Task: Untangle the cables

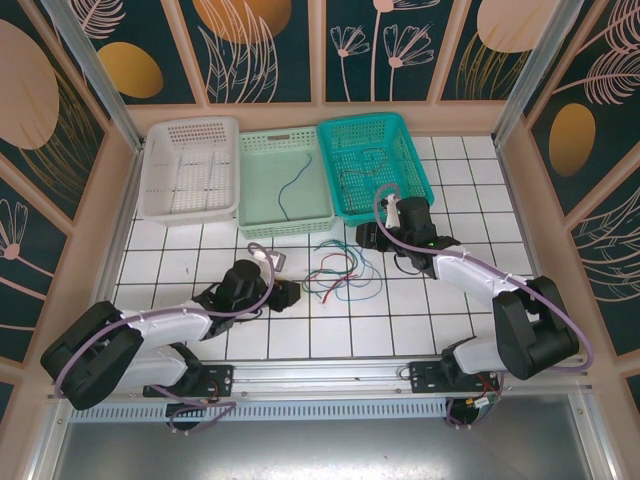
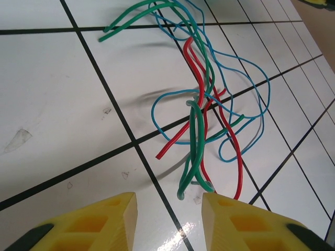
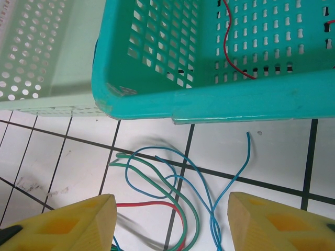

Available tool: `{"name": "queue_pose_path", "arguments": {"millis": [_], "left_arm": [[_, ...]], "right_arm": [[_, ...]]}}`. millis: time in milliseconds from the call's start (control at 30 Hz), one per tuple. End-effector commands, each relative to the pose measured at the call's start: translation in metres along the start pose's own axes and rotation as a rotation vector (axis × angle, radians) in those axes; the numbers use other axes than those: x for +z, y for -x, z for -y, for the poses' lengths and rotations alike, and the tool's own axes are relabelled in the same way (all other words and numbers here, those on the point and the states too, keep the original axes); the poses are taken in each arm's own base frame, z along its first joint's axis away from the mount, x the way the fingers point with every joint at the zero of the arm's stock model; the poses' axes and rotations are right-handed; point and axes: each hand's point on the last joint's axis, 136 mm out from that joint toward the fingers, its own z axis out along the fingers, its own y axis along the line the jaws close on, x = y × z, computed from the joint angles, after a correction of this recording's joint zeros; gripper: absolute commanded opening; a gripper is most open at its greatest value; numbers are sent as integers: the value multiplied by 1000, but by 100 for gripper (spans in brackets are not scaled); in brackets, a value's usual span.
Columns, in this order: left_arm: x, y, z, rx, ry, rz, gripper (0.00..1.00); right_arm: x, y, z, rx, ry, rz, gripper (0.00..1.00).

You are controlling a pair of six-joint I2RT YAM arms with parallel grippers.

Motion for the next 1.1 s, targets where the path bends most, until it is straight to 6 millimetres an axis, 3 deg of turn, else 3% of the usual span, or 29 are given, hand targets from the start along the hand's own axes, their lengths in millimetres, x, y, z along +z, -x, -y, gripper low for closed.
{"name": "queue_pose_path", "arguments": {"millis": [0,900,1000,1067], "left_arm": [[5,2,10,10,-53,-3,38],[31,9,25,24,-89,1,33],[32,15,26,25,-82,21,28],[33,18,25,24,-70,26,20]], "right_arm": [[-1,4,-5,0,11,27,58],[4,-7,-6,21,20,9,58],[7,-18,-7,31,32,-16,58],[9,-28,-11,19,54,-35,58]]}}
